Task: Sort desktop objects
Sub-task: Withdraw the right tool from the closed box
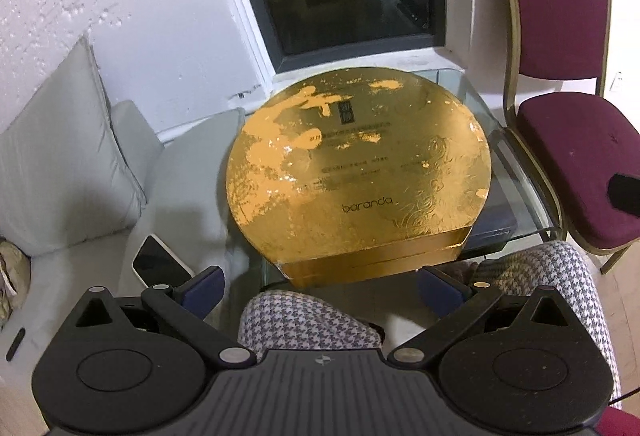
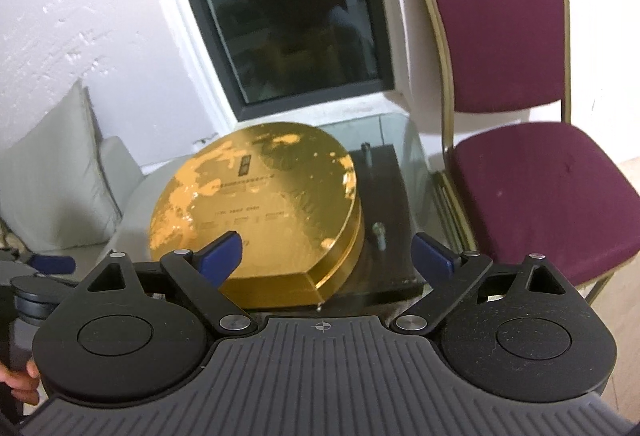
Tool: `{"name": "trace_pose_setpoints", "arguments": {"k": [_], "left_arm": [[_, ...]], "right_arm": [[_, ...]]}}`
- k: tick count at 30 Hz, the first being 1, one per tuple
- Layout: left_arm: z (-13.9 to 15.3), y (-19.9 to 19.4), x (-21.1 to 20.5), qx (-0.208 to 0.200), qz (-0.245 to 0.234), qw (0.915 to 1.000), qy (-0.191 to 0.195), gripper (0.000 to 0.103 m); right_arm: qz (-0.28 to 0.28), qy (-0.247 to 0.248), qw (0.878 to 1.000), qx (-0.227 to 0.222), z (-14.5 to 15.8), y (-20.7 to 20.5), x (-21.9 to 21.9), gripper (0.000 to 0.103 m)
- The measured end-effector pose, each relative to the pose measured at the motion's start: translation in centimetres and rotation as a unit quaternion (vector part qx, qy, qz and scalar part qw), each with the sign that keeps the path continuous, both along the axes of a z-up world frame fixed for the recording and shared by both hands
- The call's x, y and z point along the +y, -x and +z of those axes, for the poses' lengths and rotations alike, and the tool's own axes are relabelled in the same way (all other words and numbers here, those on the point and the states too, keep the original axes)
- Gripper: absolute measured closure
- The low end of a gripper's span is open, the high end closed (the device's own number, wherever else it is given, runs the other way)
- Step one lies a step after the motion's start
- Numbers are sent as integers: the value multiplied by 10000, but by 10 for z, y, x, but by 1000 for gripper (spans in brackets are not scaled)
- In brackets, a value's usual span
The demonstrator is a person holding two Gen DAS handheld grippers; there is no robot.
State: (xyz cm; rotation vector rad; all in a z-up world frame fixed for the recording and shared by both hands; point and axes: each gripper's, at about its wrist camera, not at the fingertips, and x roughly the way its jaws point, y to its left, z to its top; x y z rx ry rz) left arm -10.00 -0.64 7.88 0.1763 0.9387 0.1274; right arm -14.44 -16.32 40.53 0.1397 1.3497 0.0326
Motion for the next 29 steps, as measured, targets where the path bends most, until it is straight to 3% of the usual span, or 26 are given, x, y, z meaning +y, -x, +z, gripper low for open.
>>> {"name": "trace_pose_setpoints", "arguments": {"k": [17, 29], "left_arm": [[4, 7, -18, 58, -475, 9986, -240, 1], [4, 7, -14, 8, -559, 9984, 121, 1]], "right_arm": [[-209, 54, 9998, 0, 6, 11, -2, 8], [-245, 31, 9996, 127, -3, 9, -1, 8]]}}
